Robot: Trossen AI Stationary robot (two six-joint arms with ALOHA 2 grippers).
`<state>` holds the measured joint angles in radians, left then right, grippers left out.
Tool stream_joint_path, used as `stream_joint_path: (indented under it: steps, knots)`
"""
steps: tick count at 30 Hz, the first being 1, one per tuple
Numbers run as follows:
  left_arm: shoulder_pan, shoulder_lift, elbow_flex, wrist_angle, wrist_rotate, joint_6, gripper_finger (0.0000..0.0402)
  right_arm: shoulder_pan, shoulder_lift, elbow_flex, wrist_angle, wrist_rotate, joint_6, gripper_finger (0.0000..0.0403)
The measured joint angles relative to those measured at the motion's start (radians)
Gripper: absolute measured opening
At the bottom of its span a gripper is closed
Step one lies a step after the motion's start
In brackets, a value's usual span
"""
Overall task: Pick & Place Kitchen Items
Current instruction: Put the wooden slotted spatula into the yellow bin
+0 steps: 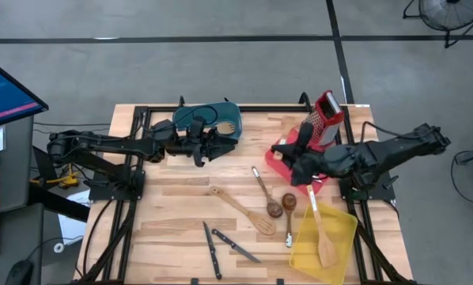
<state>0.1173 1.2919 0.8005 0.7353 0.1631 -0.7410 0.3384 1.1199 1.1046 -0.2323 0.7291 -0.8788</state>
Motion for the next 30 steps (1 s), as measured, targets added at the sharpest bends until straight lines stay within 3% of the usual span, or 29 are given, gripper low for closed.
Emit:
stream_joint_path:
  steps: [5,17,26,30]
  knots:
    - [0.0,0.0,0.0,-0.002,0.0,0.0,0.0182,0.037,0.085,0.108,-0.138,0.131,-0.044,0.0033]
    - [0.0,0.0,0.0,-0.002,0.0,0.0,0.0177,0.111,0.374,0.483,-0.538,0.316,-0.095,0.0033]
    - [0.0,0.0,0.0,-0.003,0.011,0.001,0.0174,0.156,0.516,0.687,-0.646,0.345,-0.09,0.0032]
    - [0.0,0.0,0.0,-0.003,0.02,0.002,0.0172,0.173,0.508,0.707,-0.629,0.233,0.038,0.0032]
